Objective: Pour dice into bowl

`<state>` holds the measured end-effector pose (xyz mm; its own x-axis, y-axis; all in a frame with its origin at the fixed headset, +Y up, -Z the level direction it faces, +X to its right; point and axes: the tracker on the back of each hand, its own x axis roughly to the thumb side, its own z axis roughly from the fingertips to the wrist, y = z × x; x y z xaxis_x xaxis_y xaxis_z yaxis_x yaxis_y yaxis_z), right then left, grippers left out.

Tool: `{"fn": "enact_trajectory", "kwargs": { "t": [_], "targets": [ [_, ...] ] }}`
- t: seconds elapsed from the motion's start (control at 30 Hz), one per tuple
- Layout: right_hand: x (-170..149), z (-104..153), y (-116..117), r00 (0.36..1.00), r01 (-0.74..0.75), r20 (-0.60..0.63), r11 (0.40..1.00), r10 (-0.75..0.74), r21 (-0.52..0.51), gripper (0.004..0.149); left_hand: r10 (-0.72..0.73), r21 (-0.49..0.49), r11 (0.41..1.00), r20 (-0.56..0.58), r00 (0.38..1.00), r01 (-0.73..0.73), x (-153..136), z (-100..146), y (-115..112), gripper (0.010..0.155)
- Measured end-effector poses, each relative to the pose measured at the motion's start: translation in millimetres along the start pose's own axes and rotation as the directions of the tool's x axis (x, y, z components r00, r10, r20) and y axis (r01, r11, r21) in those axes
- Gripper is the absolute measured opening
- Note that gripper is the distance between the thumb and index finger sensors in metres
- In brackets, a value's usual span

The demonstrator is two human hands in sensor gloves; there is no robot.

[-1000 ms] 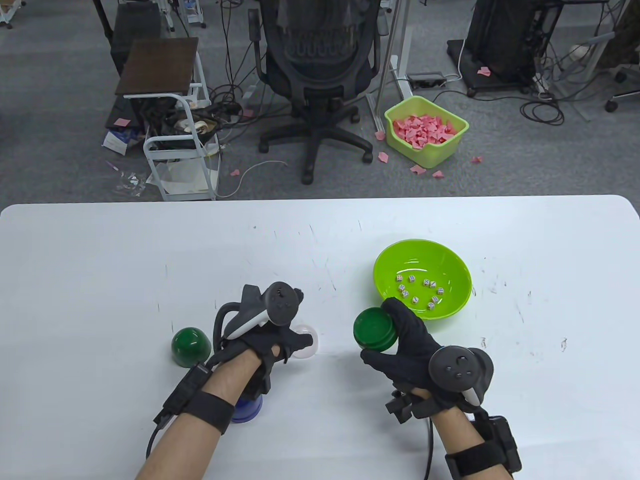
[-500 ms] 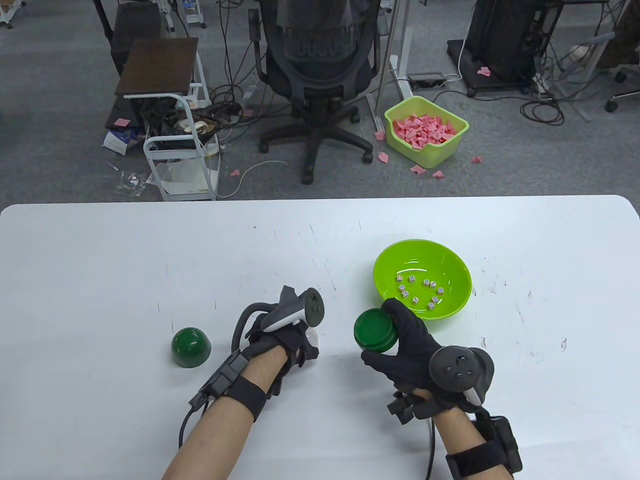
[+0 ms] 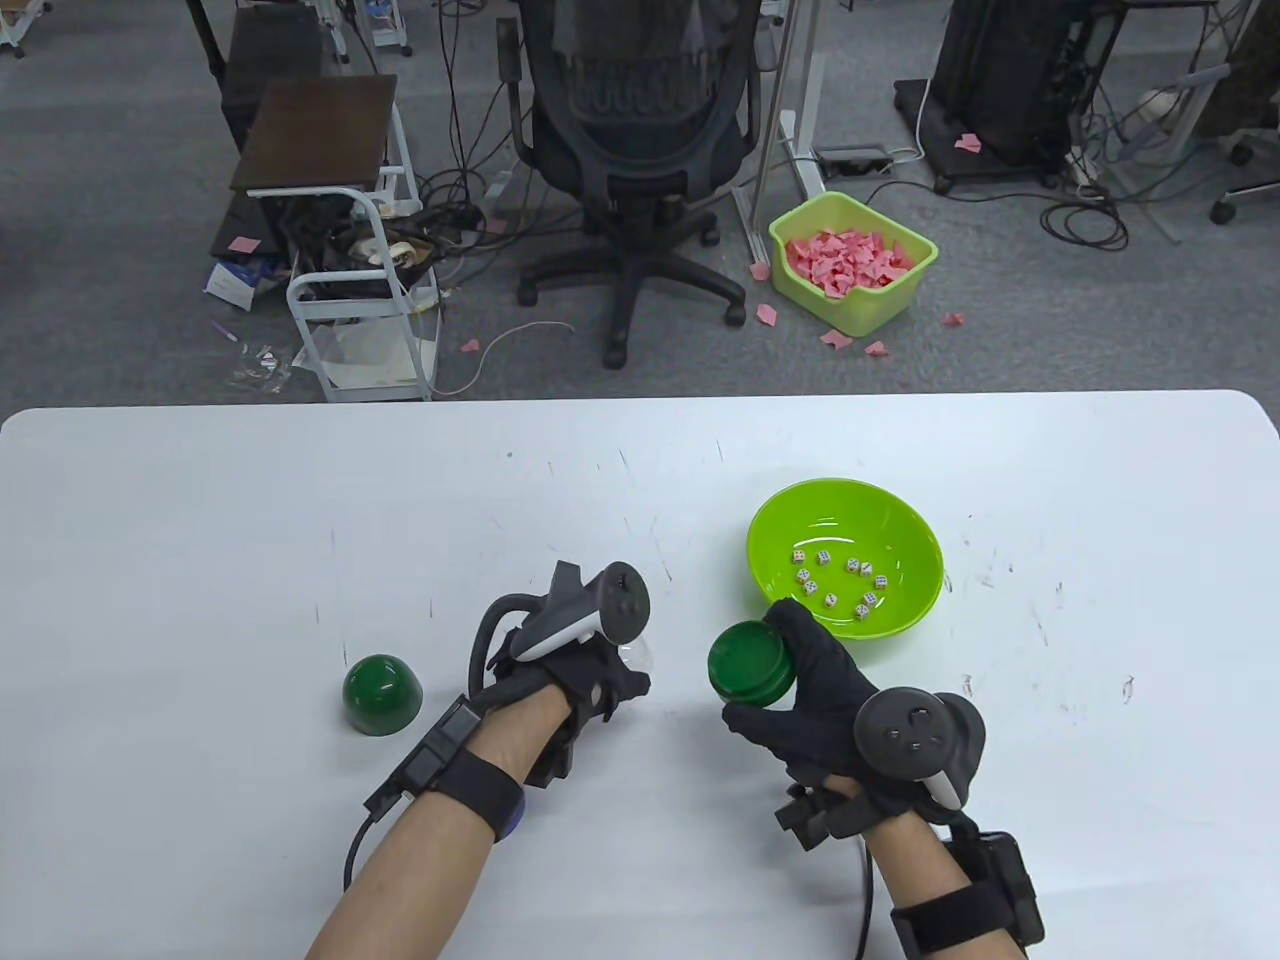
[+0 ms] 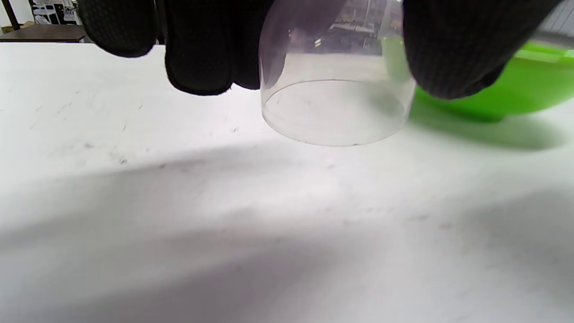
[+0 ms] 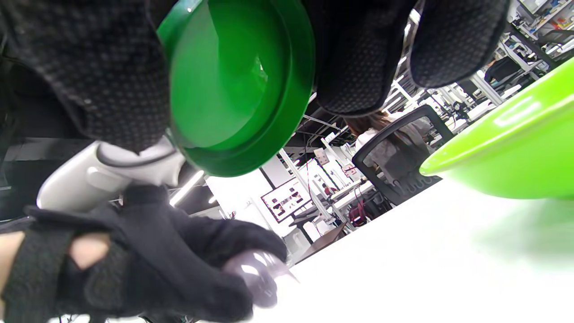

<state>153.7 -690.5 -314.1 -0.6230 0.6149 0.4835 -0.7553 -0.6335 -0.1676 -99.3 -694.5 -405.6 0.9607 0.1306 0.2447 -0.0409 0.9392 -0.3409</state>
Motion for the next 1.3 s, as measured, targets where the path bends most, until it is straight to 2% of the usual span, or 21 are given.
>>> {"fn": "enact_trajectory", "kwargs": {
  "t": [0.27, 0.43, 0.57, 0.97, 1.3],
  "targets": [
    [0.6, 0.0, 9.8, 0.998, -0.055, 0.006, 0.995, 0.055, 0.082, 0.1, 0.202, 0.099, 0.971, 0.141, 0.969, -0.216, 0.9, 27.8, 27.6, 0.087],
    [2.3, 1.2, 20.0, 0.997, -0.078, 0.014, 0.989, 0.077, 0.129, 0.099, 0.278, 0.105, 0.945, 0.248, 0.928, -0.311, 10.8, 40.5, 29.1, 0.086],
    [3.6, 1.8, 24.7, 0.996, -0.085, 0.02, 0.986, 0.083, 0.144, 0.099, 0.288, 0.107, 0.937, 0.3, 0.909, -0.332, 21.8, 45.7, 26.0, 0.086],
    [5.7, 3.1, 25.8, 0.998, -0.055, 0.042, 0.992, 0.051, 0.11, 0.099, 0.305, 0.054, 0.938, 0.334, 0.892, -0.341, 36.4, 42.8, 16.8, 0.086],
    [7.3, 3.3, 23.8, 0.997, -0.043, 0.063, 0.995, 0.037, 0.092, 0.099, 0.323, -0.015, 0.941, 0.325, 0.889, -0.337, 35.2, 46.1, 23.2, 0.088]
  ]
}}
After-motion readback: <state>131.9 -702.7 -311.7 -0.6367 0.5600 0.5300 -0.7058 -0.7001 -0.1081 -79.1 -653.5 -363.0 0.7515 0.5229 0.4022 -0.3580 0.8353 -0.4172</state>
